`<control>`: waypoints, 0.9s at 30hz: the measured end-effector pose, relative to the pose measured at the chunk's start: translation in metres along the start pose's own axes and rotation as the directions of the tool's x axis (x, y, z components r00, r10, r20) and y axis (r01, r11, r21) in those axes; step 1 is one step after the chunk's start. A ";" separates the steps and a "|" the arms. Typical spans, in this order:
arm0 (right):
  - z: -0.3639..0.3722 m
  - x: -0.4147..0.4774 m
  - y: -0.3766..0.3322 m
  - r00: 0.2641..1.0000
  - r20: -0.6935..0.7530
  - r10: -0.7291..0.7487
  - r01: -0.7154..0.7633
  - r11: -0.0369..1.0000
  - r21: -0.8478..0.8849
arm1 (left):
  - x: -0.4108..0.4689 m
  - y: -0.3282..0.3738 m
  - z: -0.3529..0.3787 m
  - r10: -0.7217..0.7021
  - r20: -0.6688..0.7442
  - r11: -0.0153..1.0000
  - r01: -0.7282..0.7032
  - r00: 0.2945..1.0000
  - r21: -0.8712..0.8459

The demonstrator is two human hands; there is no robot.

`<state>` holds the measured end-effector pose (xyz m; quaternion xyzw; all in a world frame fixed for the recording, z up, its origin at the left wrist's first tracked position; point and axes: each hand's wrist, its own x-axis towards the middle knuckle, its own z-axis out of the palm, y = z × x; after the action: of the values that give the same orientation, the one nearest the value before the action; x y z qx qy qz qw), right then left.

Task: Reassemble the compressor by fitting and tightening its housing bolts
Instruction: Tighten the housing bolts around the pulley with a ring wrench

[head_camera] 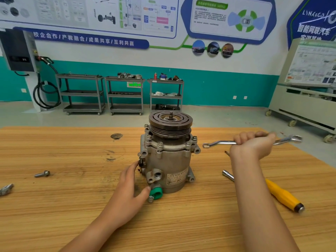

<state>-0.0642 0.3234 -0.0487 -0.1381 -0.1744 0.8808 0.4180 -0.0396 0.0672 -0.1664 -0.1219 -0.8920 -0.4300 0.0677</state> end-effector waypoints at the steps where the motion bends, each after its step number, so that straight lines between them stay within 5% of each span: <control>1: 0.004 -0.001 -0.007 0.999 0.015 -0.028 0.027 0.999 0.039 | 0.000 0.000 0.000 0.003 0.000 1.000 -0.003 1.000 -0.003; 11: 0.015 -0.029 0.005 0.999 0.041 0.013 -0.017 0.996 0.085 | 0.000 0.000 0.001 0.007 0.005 1.000 -0.007 1.000 0.010; 22: 0.002 -0.049 0.018 0.978 0.024 -0.207 0.207 0.978 0.015 | 0.000 -0.001 0.002 0.007 0.004 1.000 -0.007 1.000 0.002; 27: 0.020 -0.010 0.014 1.000 0.014 -0.027 0.029 0.990 -0.135 | 0.000 -0.001 0.001 0.014 0.003 1.000 -0.014 1.000 0.005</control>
<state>-0.0751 0.3033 -0.0354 -0.1585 -0.2382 0.8617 0.4191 -0.0399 0.0674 -0.1683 -0.1289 -0.8923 -0.4270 0.0697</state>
